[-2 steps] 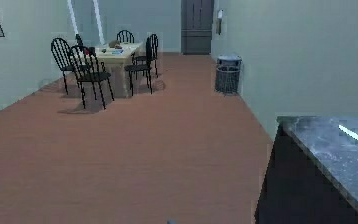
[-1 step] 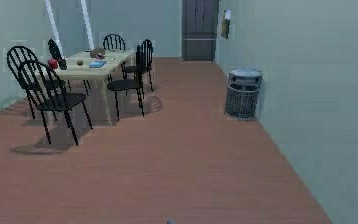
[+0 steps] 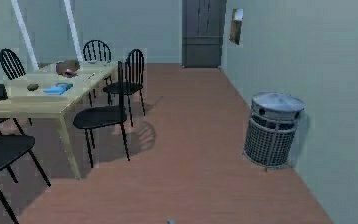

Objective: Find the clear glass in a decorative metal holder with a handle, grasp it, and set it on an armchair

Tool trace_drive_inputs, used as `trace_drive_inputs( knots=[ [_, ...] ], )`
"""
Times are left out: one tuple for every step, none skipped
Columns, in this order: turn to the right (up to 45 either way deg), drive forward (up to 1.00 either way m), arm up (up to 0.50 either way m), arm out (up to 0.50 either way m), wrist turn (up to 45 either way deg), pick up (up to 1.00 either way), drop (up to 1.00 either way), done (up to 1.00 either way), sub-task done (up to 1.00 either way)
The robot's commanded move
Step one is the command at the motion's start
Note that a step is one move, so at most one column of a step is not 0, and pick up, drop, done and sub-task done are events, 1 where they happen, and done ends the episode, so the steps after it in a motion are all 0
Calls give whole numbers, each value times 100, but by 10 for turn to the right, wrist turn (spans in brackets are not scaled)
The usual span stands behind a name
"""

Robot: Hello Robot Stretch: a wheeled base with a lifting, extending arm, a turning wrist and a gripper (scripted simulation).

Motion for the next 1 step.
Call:
trace_drive_inputs(
  knots=[
    [0,100,0,0,0,0,0,0,0]
  ],
)
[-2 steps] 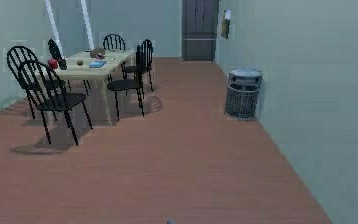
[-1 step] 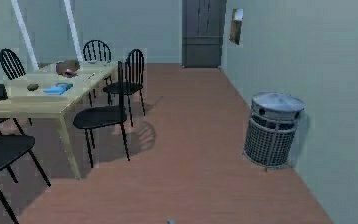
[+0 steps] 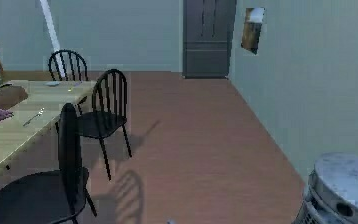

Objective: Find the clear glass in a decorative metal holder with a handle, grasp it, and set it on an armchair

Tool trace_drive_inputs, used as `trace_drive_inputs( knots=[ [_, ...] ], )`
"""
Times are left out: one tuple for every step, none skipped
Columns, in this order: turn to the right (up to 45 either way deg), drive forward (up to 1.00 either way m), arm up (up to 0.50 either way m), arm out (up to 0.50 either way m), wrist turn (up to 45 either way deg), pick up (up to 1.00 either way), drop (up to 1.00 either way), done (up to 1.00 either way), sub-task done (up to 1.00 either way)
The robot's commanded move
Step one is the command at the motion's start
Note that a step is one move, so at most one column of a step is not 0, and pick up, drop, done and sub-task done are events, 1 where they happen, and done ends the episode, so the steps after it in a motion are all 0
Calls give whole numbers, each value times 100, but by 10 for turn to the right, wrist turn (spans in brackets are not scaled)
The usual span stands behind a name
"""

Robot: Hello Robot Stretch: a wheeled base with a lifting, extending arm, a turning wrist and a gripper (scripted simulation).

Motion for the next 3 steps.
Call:
trace_drive_inputs(
  knots=[
    [0,40,0,0,0,0,0,0,0],
    [0,100,0,0,0,0,0,0,0],
    [0,60,0,0,0,0,0,0,0]
  ],
)
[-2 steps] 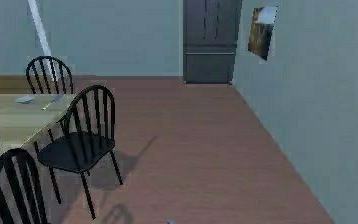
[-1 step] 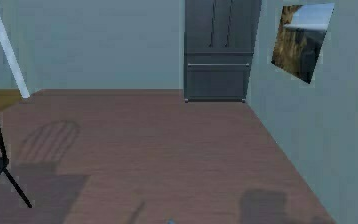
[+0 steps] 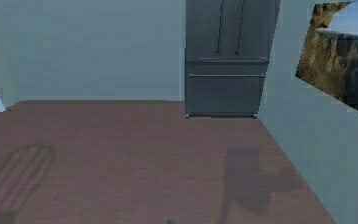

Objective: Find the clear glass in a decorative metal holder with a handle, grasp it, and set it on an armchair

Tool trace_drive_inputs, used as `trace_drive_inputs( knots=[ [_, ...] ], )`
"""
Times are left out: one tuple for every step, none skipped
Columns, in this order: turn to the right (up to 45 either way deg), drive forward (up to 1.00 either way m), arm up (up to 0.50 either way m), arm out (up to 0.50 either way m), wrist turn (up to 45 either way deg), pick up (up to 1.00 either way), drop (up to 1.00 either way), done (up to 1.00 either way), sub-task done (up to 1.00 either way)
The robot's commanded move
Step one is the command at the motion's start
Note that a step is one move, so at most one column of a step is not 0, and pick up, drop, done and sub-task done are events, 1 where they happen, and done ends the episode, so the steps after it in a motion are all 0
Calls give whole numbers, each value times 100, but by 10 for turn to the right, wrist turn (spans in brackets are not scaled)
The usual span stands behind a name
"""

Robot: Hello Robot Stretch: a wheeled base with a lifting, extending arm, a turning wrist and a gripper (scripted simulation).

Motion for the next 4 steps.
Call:
trace_drive_inputs(
  knots=[
    [-420,0,0,0,0,0,0,0,0],
    [0,100,0,0,0,0,0,0,0],
    [-30,0,0,0,0,0,0,0,0],
    [0,50,0,0,0,0,0,0,0]
  ],
)
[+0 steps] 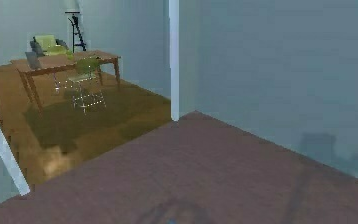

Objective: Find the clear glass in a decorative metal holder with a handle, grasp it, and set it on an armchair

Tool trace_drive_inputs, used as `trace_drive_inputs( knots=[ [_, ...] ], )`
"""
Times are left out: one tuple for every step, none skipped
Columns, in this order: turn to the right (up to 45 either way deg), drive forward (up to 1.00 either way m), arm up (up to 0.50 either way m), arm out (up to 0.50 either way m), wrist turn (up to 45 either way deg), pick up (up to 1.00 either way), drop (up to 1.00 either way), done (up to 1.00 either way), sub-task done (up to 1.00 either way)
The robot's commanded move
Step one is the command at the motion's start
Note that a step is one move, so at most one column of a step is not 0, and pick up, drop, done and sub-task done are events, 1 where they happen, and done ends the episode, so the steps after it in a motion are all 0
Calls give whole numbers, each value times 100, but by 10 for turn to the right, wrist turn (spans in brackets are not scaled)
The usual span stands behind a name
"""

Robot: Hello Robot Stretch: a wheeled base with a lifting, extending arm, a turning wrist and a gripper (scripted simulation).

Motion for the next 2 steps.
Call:
trace_drive_inputs(
  knots=[
    [-300,0,0,0,0,0,0,0,0],
    [0,100,0,0,0,0,0,0,0]
  ],
)
